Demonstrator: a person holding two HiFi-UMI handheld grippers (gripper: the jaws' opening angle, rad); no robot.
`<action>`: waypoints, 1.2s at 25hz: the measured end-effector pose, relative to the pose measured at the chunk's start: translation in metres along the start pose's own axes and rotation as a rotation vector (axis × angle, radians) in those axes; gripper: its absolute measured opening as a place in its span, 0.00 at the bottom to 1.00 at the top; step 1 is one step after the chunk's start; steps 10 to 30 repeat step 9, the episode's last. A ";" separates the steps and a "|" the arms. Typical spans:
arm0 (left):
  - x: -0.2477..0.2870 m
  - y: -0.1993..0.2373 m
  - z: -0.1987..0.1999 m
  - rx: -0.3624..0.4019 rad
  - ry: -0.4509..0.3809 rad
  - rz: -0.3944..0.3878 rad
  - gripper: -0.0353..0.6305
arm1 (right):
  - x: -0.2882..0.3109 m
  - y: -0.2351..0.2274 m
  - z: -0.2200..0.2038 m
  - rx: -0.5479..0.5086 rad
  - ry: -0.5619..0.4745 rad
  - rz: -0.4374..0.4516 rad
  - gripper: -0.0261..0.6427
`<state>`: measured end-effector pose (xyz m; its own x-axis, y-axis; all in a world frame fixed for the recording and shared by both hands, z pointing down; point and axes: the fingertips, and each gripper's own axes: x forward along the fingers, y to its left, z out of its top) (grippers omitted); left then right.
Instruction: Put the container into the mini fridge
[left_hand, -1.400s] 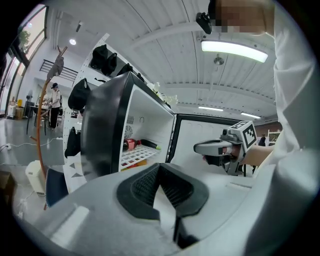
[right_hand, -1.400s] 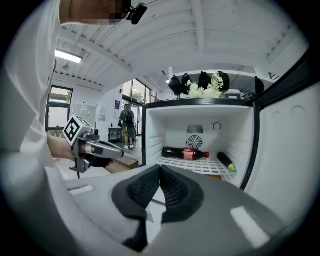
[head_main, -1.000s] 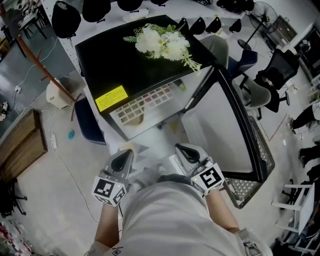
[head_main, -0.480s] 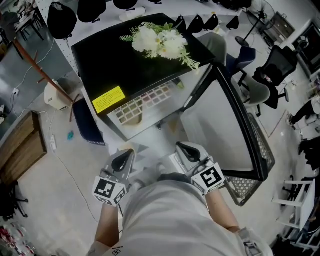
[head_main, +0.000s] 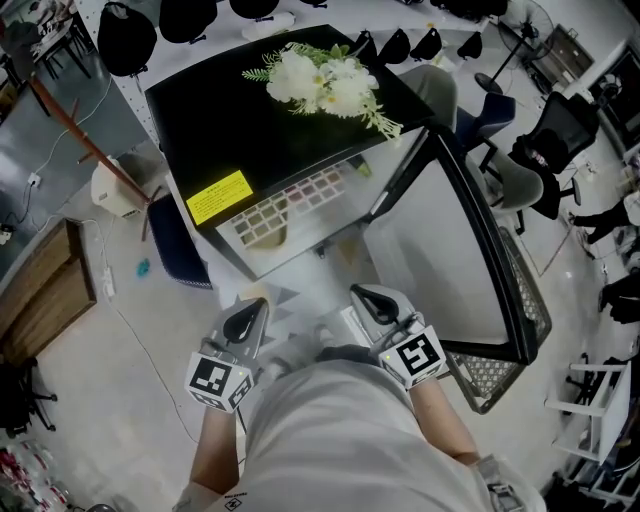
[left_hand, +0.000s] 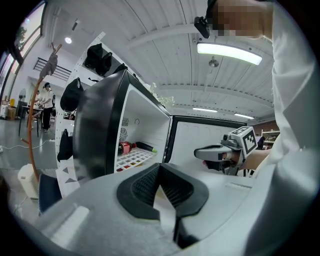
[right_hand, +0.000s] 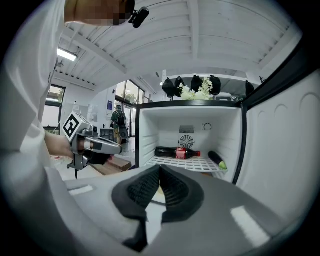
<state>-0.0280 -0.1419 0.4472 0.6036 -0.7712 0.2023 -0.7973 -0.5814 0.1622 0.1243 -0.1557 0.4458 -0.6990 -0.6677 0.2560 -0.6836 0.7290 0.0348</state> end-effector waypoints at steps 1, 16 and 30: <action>0.000 -0.001 0.000 -0.001 -0.001 0.000 0.06 | 0.000 0.000 0.000 0.001 -0.002 0.001 0.04; 0.001 -0.005 -0.003 0.000 0.005 0.007 0.06 | 0.000 -0.001 -0.002 -0.002 -0.004 0.009 0.04; 0.001 -0.005 -0.003 0.000 0.005 0.007 0.06 | 0.000 -0.001 -0.002 -0.002 -0.004 0.009 0.04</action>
